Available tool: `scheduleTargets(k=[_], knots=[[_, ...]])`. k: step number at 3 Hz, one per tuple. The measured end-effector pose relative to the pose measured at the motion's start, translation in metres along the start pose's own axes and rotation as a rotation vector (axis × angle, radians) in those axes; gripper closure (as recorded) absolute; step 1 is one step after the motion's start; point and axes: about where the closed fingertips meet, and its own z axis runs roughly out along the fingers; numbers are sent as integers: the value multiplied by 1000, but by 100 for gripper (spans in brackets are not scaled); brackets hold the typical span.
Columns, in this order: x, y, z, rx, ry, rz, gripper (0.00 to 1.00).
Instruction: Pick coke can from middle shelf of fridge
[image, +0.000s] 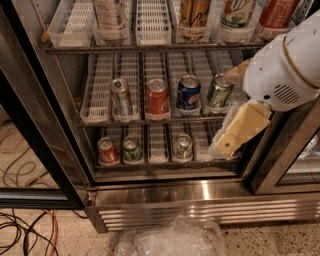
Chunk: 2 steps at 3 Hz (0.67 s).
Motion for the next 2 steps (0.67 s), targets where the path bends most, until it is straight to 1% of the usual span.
scheduleTargets(k=[1, 2], knots=[[-30, 11, 24, -27, -76, 52, 0], [-60, 29, 46, -19, -208, 257, 0]])
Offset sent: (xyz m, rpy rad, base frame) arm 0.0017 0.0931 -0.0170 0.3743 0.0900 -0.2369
